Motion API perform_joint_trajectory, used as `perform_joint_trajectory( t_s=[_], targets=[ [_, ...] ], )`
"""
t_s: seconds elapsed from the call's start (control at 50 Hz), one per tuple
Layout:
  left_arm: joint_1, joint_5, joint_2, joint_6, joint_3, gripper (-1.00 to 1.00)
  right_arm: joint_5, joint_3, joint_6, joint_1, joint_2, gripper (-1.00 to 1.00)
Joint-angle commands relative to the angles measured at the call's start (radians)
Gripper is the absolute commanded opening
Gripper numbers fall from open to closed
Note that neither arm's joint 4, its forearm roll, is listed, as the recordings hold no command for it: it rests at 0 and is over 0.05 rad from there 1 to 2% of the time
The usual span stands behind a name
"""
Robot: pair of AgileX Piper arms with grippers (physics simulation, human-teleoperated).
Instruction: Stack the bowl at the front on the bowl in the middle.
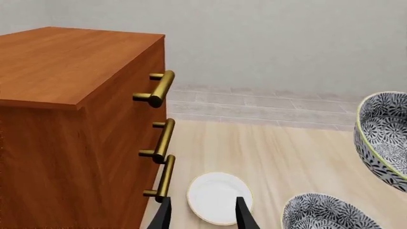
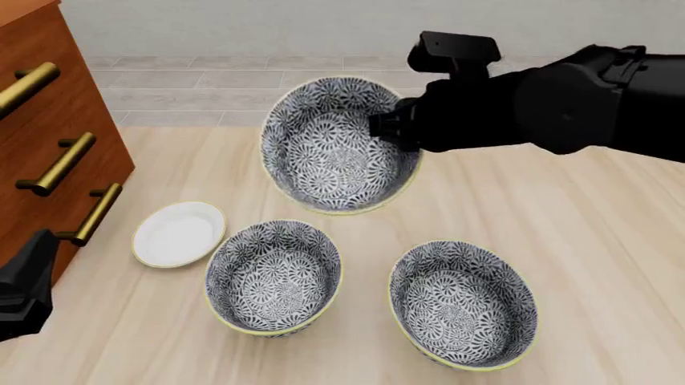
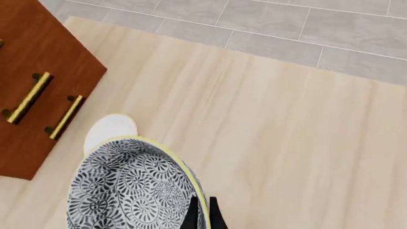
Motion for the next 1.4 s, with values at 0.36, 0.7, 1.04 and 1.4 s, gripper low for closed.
perform_joint_trajectory(
  t_s=[0.36, 0.7, 1.04, 1.4],
  targets=[
    [-0.003, 0.002, -0.003, 0.009, 0.0, 1.0, -0.017, -0.019, 0.015, 0.099, 0.043, -1.0],
    [0.002, -0.005, 0.007, -0.005, 0.0, 1.0, -0.043, -0.019, 0.028, 0.161, 0.096, -1.0],
    [0.0, 0.003, -0.002, -0.011, 0.0, 1.0, -0.06, -0.027, 0.04, 0.207, 0.141, -1.0],
    [0.002, 0.021, -0.021, -0.008, 0.0, 1.0, -0.089, -0.015, 0.041, 0.229, 0.194, -1.0]
  ],
)
